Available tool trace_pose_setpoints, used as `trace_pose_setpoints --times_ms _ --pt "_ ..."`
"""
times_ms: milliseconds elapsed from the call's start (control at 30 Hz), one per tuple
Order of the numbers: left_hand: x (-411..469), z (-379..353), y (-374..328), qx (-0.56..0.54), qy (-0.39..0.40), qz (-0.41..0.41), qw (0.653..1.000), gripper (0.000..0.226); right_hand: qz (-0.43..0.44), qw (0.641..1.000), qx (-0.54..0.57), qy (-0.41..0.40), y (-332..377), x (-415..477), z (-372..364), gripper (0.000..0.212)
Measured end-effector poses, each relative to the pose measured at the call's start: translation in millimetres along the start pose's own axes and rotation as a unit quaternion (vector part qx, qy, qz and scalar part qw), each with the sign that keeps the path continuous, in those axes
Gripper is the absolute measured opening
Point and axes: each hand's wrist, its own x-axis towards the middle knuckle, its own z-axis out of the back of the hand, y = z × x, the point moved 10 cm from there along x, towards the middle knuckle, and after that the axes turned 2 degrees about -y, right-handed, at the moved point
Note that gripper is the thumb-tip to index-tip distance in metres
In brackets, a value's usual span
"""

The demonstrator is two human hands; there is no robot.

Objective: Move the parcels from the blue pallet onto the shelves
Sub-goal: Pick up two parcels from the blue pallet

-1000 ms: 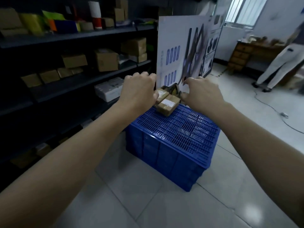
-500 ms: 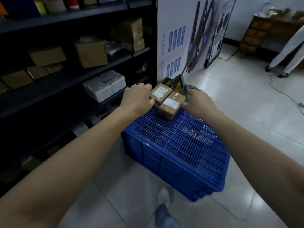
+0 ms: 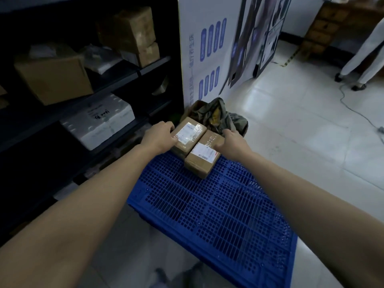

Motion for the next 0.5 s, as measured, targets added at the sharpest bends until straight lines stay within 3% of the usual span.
trace_pose_setpoints --times_ms 267,500 --pt "100.2 -92.7 56.8 -0.042 0.102 0.055 0.992 0.061 -0.080 0.990 0.089 0.079 -48.8 88.0 -98.3 0.075" --pt "179.1 -176.9 115.1 -0.105 0.139 0.106 0.979 0.086 -0.207 0.944 0.249 0.066 -110.5 143.7 -182.2 0.082"
